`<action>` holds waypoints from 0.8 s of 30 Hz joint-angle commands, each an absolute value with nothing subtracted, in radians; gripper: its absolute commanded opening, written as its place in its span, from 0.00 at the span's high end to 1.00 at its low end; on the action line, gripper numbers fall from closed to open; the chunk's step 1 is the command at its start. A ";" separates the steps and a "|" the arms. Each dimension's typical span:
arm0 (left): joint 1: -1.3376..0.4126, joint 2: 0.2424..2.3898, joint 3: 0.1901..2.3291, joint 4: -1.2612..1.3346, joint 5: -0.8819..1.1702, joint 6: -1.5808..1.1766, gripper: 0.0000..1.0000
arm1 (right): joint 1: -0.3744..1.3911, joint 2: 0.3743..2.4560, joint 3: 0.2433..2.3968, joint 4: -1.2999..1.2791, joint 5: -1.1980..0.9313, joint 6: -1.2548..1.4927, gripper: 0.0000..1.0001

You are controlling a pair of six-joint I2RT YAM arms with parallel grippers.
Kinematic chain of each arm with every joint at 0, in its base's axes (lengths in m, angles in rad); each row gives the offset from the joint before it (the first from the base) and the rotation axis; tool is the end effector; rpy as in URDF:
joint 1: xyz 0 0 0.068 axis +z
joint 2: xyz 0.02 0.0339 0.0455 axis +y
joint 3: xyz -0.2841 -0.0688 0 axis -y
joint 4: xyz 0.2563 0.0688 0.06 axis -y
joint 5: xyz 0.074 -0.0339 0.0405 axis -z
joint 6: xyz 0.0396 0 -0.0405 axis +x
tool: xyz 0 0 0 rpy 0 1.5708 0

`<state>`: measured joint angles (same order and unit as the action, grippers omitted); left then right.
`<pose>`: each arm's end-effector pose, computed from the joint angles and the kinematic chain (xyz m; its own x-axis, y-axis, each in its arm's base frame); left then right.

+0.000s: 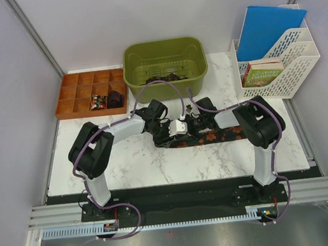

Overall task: Roll the ties
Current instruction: Roll the tie at the center of the board.

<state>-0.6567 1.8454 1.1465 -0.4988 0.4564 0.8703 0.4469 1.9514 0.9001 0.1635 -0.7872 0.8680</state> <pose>0.2838 -0.2408 0.1660 0.0408 0.8350 -0.5487 0.9991 -0.0396 0.0141 0.3208 0.1849 0.1055 -0.9925 0.1216 0.0113 0.0760 0.5423 0.8367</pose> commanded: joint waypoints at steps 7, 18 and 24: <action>-0.538 1.730 1.103 -0.503 0.587 0.850 0.18 | 0.425 2.062 0.900 0.031 -0.655 0.703 1.00; -0.606 1.782 1.123 -0.443 0.569 0.822 0.14 | 0.426 2.045 0.884 0.067 -0.664 0.701 1.00; -0.686 1.813 1.115 -0.307 0.407 0.732 0.11 | 0.426 2.039 0.885 0.095 -0.686 0.719 1.00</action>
<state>-0.6449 1.7889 1.1030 -0.4370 0.5167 0.8082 0.4252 1.9972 0.9234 0.1486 -0.8379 0.7807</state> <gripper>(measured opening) 0.890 0.017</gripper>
